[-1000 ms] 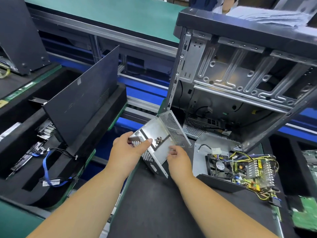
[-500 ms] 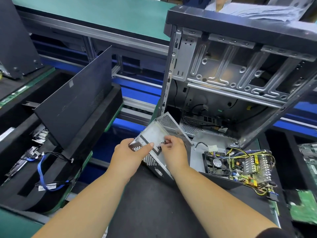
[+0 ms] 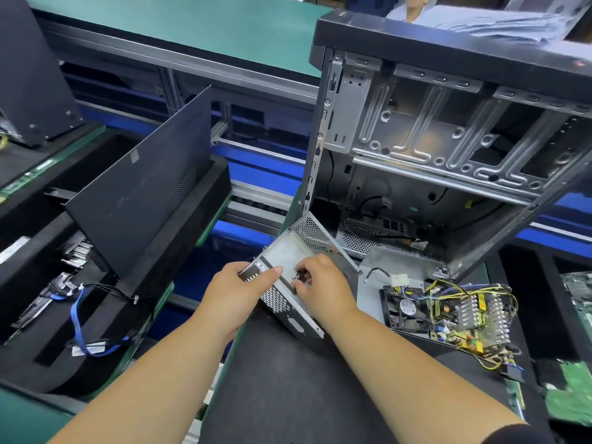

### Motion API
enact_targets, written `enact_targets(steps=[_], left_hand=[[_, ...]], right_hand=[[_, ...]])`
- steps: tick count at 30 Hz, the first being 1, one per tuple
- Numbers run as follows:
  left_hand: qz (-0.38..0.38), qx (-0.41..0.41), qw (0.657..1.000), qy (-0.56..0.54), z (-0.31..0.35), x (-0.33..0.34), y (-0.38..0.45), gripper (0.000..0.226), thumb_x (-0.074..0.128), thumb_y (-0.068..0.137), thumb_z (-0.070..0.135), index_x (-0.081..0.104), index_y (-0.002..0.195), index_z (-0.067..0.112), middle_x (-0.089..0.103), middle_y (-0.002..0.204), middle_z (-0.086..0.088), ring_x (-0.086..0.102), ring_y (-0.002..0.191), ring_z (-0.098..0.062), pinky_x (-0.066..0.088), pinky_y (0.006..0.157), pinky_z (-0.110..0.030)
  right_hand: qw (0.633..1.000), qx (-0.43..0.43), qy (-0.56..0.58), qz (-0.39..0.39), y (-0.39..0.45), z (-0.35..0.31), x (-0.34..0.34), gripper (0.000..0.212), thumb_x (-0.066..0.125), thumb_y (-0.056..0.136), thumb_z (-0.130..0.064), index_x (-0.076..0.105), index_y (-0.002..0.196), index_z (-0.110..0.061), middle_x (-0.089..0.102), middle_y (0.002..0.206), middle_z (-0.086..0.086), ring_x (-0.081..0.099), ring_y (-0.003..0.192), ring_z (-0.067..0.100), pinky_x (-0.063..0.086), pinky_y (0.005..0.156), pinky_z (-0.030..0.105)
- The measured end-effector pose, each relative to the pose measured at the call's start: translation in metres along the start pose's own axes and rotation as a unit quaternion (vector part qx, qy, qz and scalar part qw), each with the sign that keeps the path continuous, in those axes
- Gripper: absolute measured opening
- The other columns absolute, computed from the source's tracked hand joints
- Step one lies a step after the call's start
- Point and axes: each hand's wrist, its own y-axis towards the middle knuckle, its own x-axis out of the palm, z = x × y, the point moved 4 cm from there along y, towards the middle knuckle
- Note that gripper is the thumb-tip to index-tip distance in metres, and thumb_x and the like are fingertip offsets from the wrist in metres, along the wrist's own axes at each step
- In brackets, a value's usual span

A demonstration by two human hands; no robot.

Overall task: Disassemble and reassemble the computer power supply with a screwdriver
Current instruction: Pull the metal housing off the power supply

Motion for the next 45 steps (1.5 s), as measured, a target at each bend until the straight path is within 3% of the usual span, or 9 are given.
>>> enact_targets(steps=[7, 15, 22, 27, 30, 33, 40, 43, 45], left_hand=[[-0.013, -0.008, 1.0, 0.011, 0.001, 0.001, 0.003, 0.063, 0.074, 0.055, 0.072, 0.07, 0.093, 0.023, 0.071, 0.091, 0.007, 0.069, 0.094, -0.014, 0.055, 0.092, -0.041], [-0.019, -0.024, 0.999, -0.01, -0.003, 0.002, 0.003, 0.065, 0.073, 0.056, 0.071, 0.071, 0.096, 0.019, 0.073, 0.1, -0.001, 0.068, 0.1, -0.019, 0.053, 0.096, -0.043], [0.023, -0.012, 1.0, -0.013, -0.001, 0.001, 0.003, 0.075, 0.077, 0.049, 0.073, 0.067, 0.106, 0.026, 0.069, 0.105, 0.006, 0.066, 0.1, -0.013, 0.054, 0.094, -0.039], [0.01, -0.017, 1.0, -0.017, -0.005, -0.008, 0.01, 0.076, 0.076, 0.052, 0.075, 0.068, 0.105, 0.02, 0.069, 0.106, 0.003, 0.067, 0.101, -0.013, 0.054, 0.094, -0.039], [0.029, -0.003, 0.999, -0.018, -0.004, -0.017, 0.013, 0.068, 0.076, 0.053, 0.073, 0.067, 0.091, 0.017, 0.066, 0.091, 0.007, 0.064, 0.093, -0.011, 0.054, 0.095, -0.041], [0.054, -0.003, 0.998, -0.021, -0.003, -0.026, 0.015, 0.074, 0.076, 0.054, 0.072, 0.053, 0.084, 0.009, 0.049, 0.069, 0.013, 0.056, 0.078, -0.012, 0.054, 0.094, -0.041], [0.061, 0.0, 0.998, -0.027, -0.004, -0.031, 0.016, 0.045, 0.076, 0.057, 0.07, 0.054, 0.05, 0.031, 0.042, 0.048, 0.02, 0.049, 0.071, -0.014, 0.053, 0.095, -0.045], [0.061, -0.002, 0.998, -0.034, -0.009, -0.028, 0.019, 0.048, 0.076, 0.054, 0.073, 0.059, 0.064, 0.029, 0.048, 0.056, 0.019, 0.054, 0.074, -0.014, 0.053, 0.095, -0.043], [0.065, -0.009, 0.997, -0.036, -0.014, -0.028, 0.021, 0.067, 0.077, 0.051, 0.075, 0.061, 0.082, 0.017, 0.049, 0.068, 0.013, 0.056, 0.077, -0.014, 0.054, 0.094, -0.042]], right_hand=[[0.997, -0.026, -0.067, -0.013, 0.007, -0.01, -0.004, 0.013, 0.061, 0.09, -0.016, 0.066, 0.102, -0.013, 0.058, 0.103, 0.003, 0.061, 0.084, 0.024, 0.049, 0.078, 0.036], [0.999, 0.008, -0.041, -0.025, 0.011, -0.01, -0.003, 0.01, 0.061, 0.083, -0.008, 0.067, 0.089, -0.014, 0.057, 0.096, -0.002, 0.06, 0.079, 0.021, 0.051, 0.075, 0.035], [0.999, 0.036, 0.003, 0.01, 0.005, -0.004, -0.008, 0.011, 0.063, 0.079, -0.006, 0.068, 0.081, -0.016, 0.051, 0.085, -0.011, 0.055, 0.071, 0.011, 0.042, 0.063, 0.02], [0.998, 0.049, -0.028, 0.02, -0.01, 0.001, -0.009, 0.01, 0.058, 0.084, -0.006, 0.066, 0.084, -0.012, 0.054, 0.09, -0.004, 0.056, 0.076, 0.018, 0.046, 0.069, 0.029], [0.996, 0.072, -0.051, 0.027, -0.019, 0.007, -0.008, 0.01, 0.056, 0.086, -0.005, 0.064, 0.086, -0.01, 0.057, 0.095, 0.002, 0.056, 0.079, 0.022, 0.044, 0.068, 0.031], [0.992, 0.106, -0.067, 0.018, -0.022, 0.017, -0.004, 0.013, 0.053, 0.087, -0.004, 0.064, 0.092, -0.009, 0.056, 0.101, 0.006, 0.055, 0.085, 0.025, 0.038, 0.065, 0.03], [0.977, 0.141, -0.157, -0.024, -0.02, 0.022, 0.002, 0.025, 0.047, 0.091, 0.001, 0.057, 0.111, -0.007, 0.05, 0.117, 0.01, 0.051, 0.104, 0.028, 0.04, 0.078, 0.031], [0.976, 0.132, -0.173, -0.023, -0.02, 0.02, 0.001, 0.025, 0.047, 0.092, 0.0, 0.056, 0.114, -0.009, 0.047, 0.119, 0.009, 0.048, 0.106, 0.027, 0.042, 0.079, 0.031], [0.977, 0.121, -0.175, -0.018, -0.02, 0.02, -0.001, 0.024, 0.047, 0.093, -0.001, 0.057, 0.114, -0.01, 0.047, 0.119, 0.008, 0.047, 0.107, 0.026, 0.043, 0.078, 0.029]])
